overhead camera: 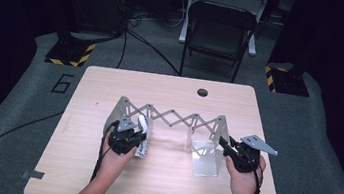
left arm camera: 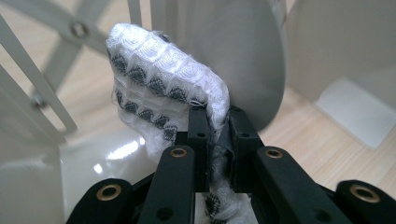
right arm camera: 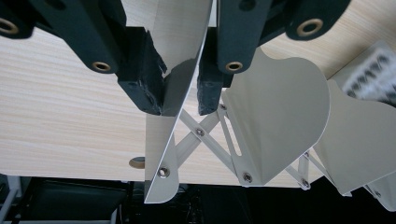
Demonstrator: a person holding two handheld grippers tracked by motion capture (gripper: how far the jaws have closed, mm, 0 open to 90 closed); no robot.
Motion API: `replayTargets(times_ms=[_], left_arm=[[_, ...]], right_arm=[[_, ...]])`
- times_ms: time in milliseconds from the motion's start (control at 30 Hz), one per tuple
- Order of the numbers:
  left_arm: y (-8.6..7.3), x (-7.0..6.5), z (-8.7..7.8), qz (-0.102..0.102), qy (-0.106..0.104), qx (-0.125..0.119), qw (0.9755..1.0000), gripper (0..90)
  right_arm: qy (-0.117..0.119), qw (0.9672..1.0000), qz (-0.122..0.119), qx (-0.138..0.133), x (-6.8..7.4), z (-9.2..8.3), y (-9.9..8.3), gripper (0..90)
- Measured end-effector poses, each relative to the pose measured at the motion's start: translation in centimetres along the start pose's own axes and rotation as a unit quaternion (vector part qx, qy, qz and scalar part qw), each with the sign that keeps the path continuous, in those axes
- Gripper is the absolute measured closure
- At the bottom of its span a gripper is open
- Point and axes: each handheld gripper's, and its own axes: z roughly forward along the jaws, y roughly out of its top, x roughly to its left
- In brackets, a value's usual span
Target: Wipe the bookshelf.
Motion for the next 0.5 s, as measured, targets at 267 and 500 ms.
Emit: replayTargets(times_ms=[267, 500], left_arm=[[0.7, 0.1, -2.2, 0.004, -0.010, -0.027, 0.9996, 82.1], [4.6, 0.1, -6.0, 0.006, -0.034, -0.085, 0.9958, 82.1]], right_arm=[[0.000, 1.0000, 0.001, -0.001, 0.0, 0.0, 0.0, 70.7], [0.000, 1.0000, 0.002, -0.001, 0.0, 0.0, 0.0, 70.6]])
